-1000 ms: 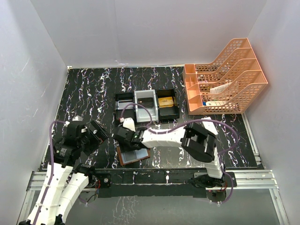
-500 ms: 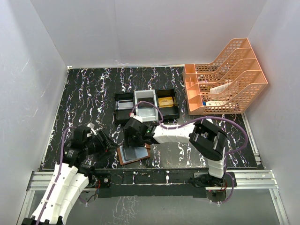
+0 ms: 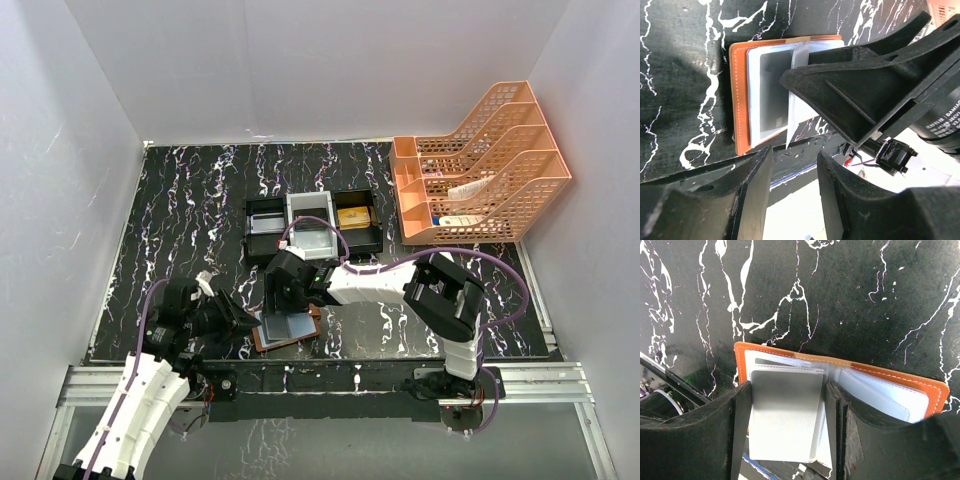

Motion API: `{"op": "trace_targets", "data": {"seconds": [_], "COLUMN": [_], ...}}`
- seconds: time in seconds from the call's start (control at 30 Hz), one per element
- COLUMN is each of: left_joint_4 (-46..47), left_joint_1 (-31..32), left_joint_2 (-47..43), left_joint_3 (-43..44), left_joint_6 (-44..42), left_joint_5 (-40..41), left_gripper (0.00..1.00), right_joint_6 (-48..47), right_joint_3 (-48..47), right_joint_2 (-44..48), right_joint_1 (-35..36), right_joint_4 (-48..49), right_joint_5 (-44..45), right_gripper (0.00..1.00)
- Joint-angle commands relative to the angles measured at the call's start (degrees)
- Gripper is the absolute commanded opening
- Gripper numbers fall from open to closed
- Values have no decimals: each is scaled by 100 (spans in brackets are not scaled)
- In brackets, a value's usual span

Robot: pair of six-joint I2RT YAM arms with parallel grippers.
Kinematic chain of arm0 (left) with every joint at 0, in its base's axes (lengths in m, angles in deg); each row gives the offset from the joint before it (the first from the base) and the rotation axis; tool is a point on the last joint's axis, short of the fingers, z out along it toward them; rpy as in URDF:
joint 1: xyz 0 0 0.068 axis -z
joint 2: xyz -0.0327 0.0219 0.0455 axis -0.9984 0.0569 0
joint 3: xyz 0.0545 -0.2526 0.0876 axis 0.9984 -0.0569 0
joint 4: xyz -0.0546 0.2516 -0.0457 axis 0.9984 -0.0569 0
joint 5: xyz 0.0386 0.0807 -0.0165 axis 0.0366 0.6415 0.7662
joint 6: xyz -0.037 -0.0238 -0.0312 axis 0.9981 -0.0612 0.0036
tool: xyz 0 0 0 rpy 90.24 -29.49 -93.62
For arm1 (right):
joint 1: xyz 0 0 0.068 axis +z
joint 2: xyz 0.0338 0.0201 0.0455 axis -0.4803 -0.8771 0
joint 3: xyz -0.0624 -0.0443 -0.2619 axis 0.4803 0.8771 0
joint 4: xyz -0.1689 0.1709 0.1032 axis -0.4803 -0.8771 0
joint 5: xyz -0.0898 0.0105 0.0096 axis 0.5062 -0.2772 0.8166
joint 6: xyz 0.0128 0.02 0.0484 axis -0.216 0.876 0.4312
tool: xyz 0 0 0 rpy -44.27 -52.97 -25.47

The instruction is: Take the credit cards out of the card holder

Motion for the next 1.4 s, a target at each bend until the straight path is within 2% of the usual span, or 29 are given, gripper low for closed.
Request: {"op": "trace_targets", "data": {"seconds": [0.0, 0.43, 0.77, 1.1, 1.37], "left_joint_4": [312, 767, 955, 1958, 3302], "left_joint_1": [11, 22, 72, 458, 1300], "left_joint_2": [-47, 94, 416, 1032, 1796], "left_joint_3": [-52, -310, -393, -589, -860], "left_joint_6": [143, 514, 657, 667, 936], "left_joint_5": [-376, -320, -141, -167, 86], "left_gripper": [39, 45, 45, 42, 33], "right_joint_6": [47, 41, 30, 20, 2], "right_joint_3": [209, 147, 112, 79, 42], "right_joint_2": [-238, -323, -360, -380, -351], "right_joint_1": [16, 1, -10, -20, -37], "right_joint_4": [-51, 19, 10, 2, -14], "right_joint_5": [-114, -236, -254, -272, -312], "right_gripper": [50, 50, 50, 51, 51]}}
